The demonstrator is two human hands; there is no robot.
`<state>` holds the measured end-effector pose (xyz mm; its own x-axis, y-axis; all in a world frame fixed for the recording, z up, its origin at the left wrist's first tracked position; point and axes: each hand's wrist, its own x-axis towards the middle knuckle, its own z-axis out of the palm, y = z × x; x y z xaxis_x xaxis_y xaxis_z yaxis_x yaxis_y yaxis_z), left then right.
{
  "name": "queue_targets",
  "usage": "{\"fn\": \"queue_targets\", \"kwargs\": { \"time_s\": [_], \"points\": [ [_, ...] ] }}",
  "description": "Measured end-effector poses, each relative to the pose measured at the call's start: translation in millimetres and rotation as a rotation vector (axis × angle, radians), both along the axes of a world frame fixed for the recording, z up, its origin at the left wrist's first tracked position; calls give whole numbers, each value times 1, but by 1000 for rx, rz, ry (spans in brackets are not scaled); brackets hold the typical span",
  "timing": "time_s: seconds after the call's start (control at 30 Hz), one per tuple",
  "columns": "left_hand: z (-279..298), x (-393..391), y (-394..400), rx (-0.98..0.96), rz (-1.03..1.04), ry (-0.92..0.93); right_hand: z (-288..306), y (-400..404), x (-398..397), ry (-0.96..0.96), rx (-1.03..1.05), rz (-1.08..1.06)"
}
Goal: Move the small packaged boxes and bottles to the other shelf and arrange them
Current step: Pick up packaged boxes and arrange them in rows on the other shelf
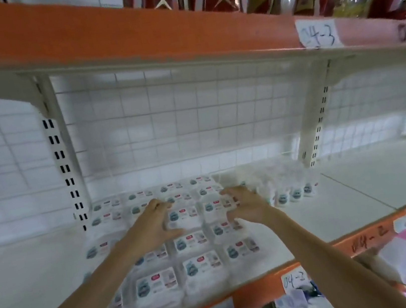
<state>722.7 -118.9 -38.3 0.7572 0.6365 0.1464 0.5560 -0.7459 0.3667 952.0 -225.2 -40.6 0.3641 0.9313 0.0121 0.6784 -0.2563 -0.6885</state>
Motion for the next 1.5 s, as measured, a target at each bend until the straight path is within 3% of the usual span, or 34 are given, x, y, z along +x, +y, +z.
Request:
{"fn": "queue_targets", "kwargs": {
  "time_s": [0.13,0.4,0.87,1.2,1.5],
  "points": [
    [-6,4,-8,-50,134,-59,-9,8,16,43,37,171],
    [-11,15,-30,-88,347,-155,-23,20,30,352,105,203],
    [-14,18,-44,-57,452,-224,-25,24,31,293,147,254],
    [-11,23,-41,75,426,-48,-31,26,27,228,152,174],
    [-13,22,-37,74,395,-53,-22,8,11,118,130,75]
  ]
}}
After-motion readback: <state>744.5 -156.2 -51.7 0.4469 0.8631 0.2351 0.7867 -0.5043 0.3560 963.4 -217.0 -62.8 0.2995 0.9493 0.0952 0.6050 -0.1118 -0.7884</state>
